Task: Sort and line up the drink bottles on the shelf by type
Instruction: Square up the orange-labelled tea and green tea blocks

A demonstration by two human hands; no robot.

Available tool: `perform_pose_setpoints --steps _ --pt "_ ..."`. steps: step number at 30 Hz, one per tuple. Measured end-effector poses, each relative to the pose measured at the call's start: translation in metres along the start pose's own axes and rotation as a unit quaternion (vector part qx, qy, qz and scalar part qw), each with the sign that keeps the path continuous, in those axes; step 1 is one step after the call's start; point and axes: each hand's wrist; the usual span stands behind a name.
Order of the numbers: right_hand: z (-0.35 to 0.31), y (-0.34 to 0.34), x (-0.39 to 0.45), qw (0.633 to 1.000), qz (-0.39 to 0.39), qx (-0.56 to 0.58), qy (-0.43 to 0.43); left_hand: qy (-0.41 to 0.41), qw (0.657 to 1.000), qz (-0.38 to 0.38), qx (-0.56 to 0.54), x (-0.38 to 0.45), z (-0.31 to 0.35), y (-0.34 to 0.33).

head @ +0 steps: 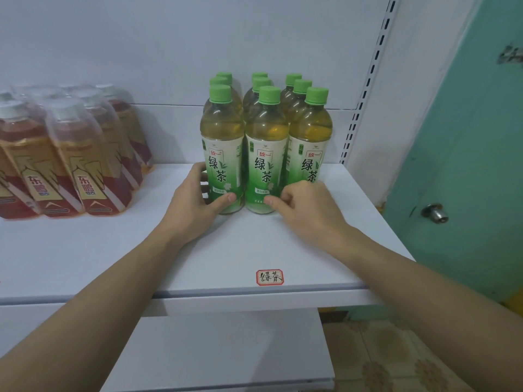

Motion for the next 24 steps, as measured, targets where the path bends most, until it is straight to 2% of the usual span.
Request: perform_pose_setpoints --steps 2,3,5,7,8,11,16,18,24 --pt "0.016 0.014 -0.004 0.991 0.105 0.073 -0.037 0.014 0.999 0.013 -0.031 0.001 0.0 0.001" --pt "0.024 0.022 -0.001 0.975 0.164 0.123 -0.088 0.034 0.997 0.029 -0.063 0.002 0.001 0.003" --pt "0.038 0.037 0.018 0.904 0.236 0.276 -0.225 0.128 0.976 0.07 -0.163 0.013 0.004 0.005" --pt "0.046 0.039 0.049 0.805 0.195 0.441 -0.346 0.235 0.93 0.095 -0.266 0.034 0.004 0.007" --pt "0.049 0.036 0.063 0.778 0.156 0.484 -0.37 0.269 0.911 0.093 -0.297 0.044 0.004 0.008" --pt "0.059 0.01 0.086 0.786 0.051 0.512 -0.344 0.296 0.889 0.053 -0.345 0.063 0.002 0.002" --pt "0.063 -0.015 0.081 0.728 -0.059 0.584 -0.354 0.252 0.896 0.003 -0.367 0.061 0.022 -0.02" --pt "0.061 -0.019 0.082 0.713 -0.08 0.608 -0.339 0.238 0.9 -0.016 -0.366 0.063 0.022 -0.023" --pt "0.056 -0.022 0.082 0.71 -0.105 0.616 -0.323 0.218 0.903 -0.024 -0.37 0.066 0.015 -0.024"
Point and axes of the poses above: each hand's wrist, its own x-axis towards the middle knuckle, its own y-axis out of the back of the hand, z = x × y, and after that the axes turned 10 degrees about z, right-handed
